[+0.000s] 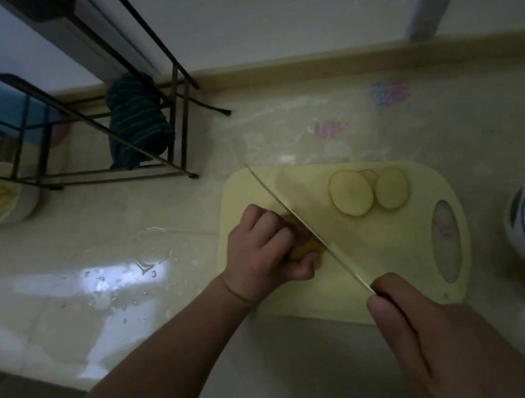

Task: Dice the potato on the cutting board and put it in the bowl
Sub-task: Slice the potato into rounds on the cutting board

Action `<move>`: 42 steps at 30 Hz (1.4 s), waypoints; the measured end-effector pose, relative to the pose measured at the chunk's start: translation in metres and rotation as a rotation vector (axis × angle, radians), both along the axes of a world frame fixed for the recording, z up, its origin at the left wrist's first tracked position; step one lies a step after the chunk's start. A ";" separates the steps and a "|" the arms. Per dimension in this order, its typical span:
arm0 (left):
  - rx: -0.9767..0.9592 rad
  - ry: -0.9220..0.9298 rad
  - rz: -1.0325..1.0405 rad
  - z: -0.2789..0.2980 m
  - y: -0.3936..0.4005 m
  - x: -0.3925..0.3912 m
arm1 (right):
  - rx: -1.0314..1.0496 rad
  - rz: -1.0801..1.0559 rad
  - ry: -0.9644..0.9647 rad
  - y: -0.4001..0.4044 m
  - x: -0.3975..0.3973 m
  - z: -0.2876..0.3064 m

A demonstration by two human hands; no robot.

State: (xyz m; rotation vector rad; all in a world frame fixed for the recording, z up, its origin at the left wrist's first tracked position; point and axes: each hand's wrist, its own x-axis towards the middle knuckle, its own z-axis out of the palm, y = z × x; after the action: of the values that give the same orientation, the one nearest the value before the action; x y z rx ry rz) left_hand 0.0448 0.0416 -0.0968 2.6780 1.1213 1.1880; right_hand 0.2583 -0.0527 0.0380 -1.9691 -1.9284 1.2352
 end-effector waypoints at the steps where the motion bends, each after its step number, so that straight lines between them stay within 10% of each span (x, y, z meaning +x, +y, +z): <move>1: -0.004 -0.004 0.000 0.000 0.000 0.000 | -0.015 0.011 -0.037 -0.005 0.001 0.001; 18: -0.043 -0.017 0.000 0.000 0.000 0.000 | -0.211 -0.007 -0.048 -0.021 0.002 -0.022; 28: -0.070 -0.041 0.012 0.000 -0.001 0.000 | 0.013 -0.054 0.192 0.000 0.002 -0.052; 42: -0.083 -0.009 0.025 0.006 -0.004 0.001 | -0.691 -0.499 0.789 0.013 0.054 -0.050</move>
State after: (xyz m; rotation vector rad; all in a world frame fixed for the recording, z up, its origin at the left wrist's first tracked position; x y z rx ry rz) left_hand 0.0462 0.0375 -0.0909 2.6029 1.1789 1.1300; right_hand 0.3128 -0.0397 -0.0119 -1.5953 -0.6342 2.2068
